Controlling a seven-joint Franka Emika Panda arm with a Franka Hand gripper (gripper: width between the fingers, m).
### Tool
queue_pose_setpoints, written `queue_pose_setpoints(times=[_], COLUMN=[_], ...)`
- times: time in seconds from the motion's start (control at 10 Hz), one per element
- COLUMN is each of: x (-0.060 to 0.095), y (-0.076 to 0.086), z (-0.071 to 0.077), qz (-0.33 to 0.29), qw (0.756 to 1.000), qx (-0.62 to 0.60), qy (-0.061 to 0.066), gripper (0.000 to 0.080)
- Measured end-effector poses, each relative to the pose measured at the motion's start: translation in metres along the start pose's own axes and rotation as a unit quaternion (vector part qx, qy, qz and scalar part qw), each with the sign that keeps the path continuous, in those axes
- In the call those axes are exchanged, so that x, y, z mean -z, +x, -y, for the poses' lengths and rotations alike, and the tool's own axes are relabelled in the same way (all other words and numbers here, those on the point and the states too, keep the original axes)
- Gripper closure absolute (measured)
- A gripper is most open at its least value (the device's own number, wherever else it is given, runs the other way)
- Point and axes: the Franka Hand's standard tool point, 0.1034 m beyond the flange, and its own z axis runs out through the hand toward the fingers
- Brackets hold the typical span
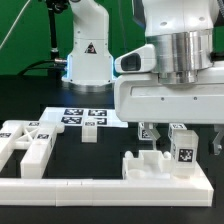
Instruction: Assemble chair
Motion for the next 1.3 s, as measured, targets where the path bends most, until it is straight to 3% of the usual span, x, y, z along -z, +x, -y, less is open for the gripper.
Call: queue_pose_setpoints(times=[0.1, 0.2, 0.4, 0.5, 0.6, 0.8, 1.0, 1.2, 1.3], x=[0.0001, -0.0002, -0.0004, -0.0009, -0.0010, -0.0008, -0.0019, -0.0029, -0.0030], y=[0.0002, 0.0002, 0.0000, -0.0003, -0.0001, 0.0011, 0.0001, 0.0000, -0.0003], z=[-0.0002, -0.0004, -0.0004, -0.0015, -0.0018, -0.0025, -0.0028, -0.0027, -0.0024], qz=[-0.003, -0.003, -0.003, -0.002, -0.002, -0.003, -0.010, 0.006, 0.005], qw=[0.998, 0.999, 0.999, 1.000, 0.999, 0.989, 0.940, 0.854, 0.857], qx=[0.059, 0.049, 0.045, 0.000, -0.031, -0.145, -0.341, -0.521, -0.516], qy=[-0.008, -0.008, -0.007, -0.007, -0.007, -0.006, -0.007, 0.009, 0.008], gripper=[0.0150, 0.0150, 0.0408, 0.0408, 0.0511, 0.0511, 0.0511, 0.0511, 0.0511])
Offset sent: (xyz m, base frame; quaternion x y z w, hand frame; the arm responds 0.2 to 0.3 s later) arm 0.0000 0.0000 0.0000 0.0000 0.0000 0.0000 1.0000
